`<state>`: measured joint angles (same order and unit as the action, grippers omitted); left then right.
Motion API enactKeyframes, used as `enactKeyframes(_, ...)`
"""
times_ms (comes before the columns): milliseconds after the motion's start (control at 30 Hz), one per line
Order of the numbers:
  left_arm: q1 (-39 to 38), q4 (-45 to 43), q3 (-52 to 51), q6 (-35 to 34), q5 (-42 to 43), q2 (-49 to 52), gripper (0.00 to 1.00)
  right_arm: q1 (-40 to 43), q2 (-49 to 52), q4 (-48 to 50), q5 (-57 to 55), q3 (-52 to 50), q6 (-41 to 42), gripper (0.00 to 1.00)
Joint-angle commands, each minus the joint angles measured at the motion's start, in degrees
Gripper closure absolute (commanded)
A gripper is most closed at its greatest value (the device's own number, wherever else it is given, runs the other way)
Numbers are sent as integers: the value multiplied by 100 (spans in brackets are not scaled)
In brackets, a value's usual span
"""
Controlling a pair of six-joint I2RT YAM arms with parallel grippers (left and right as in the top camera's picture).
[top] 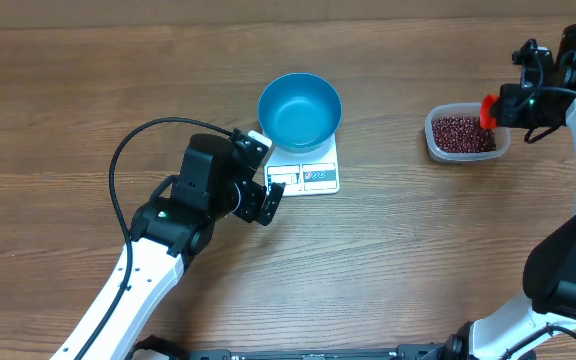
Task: Scoop item into bowl and weigh 150g on scale
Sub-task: 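Lower the scoop into the red beans and scoop with the right gripper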
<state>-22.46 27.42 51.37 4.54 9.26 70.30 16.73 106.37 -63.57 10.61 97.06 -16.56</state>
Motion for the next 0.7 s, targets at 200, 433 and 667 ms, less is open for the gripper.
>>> enactKeyframes(200, 15, -22, 87, 42, 68, 9, 1, -15, 22, 424, -146, -787, -87, 96)
enactKeyframes(433, 15, -20, 87, 42, 68, 9, 0, -39, 22, 933, -472, -1189, 140, 96)
enactKeyframes(667, 15, -20, 87, 42, 68, 9, 1, -125, 24, 1093, -605, -1237, 195, 96)
